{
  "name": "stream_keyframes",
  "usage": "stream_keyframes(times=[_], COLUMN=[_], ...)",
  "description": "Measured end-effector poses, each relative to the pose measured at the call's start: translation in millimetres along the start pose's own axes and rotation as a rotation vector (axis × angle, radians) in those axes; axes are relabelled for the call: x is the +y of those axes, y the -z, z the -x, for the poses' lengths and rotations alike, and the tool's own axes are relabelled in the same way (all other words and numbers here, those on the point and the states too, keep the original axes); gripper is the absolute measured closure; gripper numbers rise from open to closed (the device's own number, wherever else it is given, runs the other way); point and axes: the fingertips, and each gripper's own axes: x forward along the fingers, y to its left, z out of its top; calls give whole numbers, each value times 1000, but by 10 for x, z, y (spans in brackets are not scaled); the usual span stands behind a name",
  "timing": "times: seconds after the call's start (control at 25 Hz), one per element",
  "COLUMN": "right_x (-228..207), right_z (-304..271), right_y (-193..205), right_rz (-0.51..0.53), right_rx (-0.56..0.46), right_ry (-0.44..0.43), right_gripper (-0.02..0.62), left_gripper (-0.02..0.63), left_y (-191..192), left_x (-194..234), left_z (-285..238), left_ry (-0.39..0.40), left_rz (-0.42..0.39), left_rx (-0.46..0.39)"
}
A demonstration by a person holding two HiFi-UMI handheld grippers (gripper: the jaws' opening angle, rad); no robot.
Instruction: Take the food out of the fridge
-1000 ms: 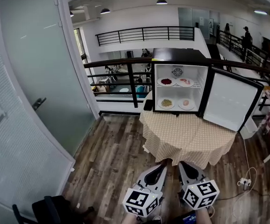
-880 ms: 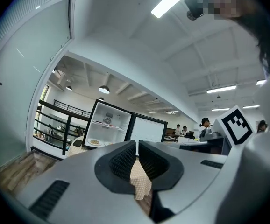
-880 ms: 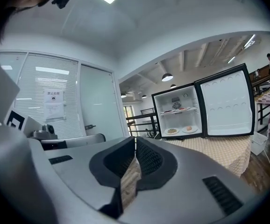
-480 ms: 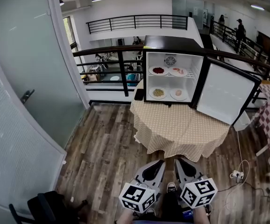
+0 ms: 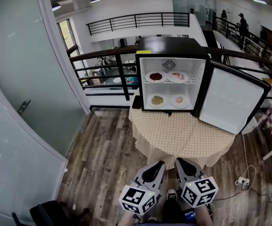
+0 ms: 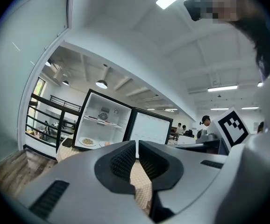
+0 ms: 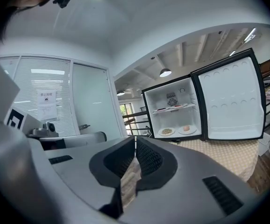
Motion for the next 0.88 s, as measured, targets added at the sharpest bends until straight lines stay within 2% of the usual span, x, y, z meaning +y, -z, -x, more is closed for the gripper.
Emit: stream_keyframes(times=[0.4,0.6,0.88], right_x=[-249,-301,-421], right_z=[-346,-487,-619], right_y=[-211,-303,-396], right_rz=[31,38,39], right_rx=[27,22,11], right_ry=[-83,-117,-136], right_gripper=[572,572,572], left_gripper=[575,575,575], left_y=[-136,-168,-209], left_x=[200,288,314], left_z=[-396,-507,-695], left_ry=[-75,-93,-90], left_rz=[17,59,25], left_rx=[-35,-51,-47])
